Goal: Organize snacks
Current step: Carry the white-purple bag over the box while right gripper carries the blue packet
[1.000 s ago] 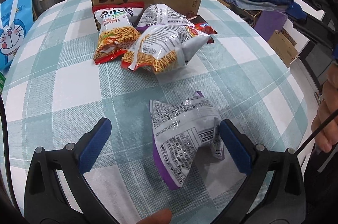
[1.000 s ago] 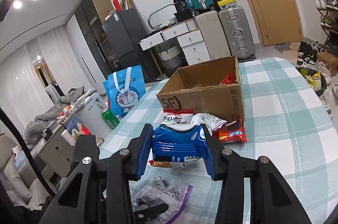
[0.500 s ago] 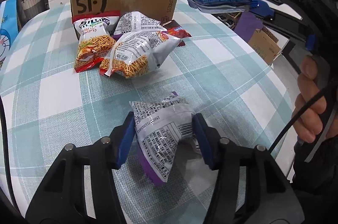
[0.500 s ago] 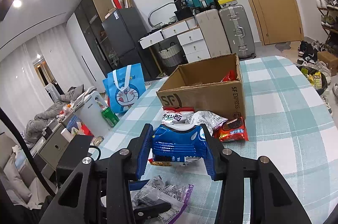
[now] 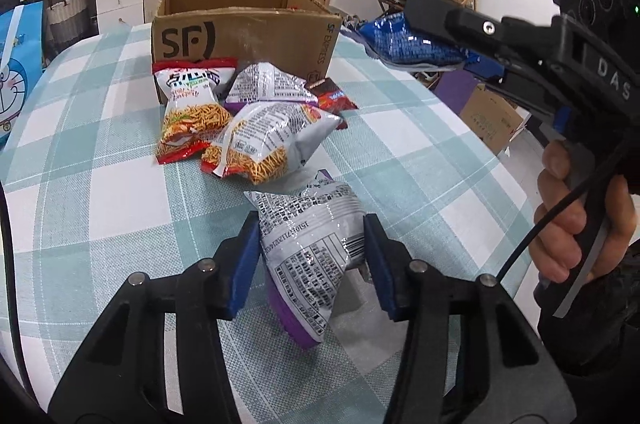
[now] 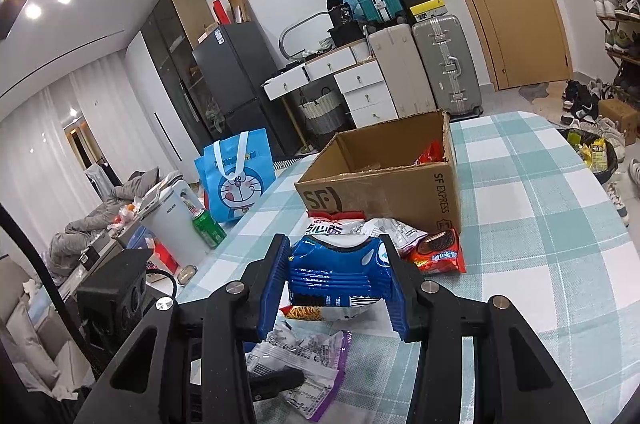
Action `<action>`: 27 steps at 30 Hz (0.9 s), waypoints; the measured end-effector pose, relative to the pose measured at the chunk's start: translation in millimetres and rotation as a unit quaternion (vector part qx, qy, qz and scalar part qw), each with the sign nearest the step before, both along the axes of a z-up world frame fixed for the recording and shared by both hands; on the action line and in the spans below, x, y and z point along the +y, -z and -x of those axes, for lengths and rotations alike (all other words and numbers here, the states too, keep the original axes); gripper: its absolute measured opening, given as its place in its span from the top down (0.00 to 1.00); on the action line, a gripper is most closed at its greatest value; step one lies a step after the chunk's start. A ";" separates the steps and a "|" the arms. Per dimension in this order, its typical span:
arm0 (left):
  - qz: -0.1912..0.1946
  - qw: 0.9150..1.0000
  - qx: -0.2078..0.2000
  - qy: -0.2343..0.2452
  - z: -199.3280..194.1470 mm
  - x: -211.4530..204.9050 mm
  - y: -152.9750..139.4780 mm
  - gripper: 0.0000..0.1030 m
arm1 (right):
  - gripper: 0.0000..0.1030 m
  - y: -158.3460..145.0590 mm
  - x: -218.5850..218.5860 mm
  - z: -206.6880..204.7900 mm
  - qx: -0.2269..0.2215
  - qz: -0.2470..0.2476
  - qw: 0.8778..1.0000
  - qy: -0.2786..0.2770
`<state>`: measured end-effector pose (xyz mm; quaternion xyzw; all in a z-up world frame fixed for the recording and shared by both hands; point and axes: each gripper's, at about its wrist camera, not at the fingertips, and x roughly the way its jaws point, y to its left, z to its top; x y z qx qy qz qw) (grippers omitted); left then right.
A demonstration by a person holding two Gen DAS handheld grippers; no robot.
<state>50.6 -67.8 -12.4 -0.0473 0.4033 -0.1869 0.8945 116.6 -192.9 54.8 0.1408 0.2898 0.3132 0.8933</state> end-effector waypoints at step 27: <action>0.034 0.989 -0.103 -0.097 -13.3 65.7 -109.4 0.55 | 0.57 -20.0 -42.5 -13.1 -0.005 -0.071 0.997 0.039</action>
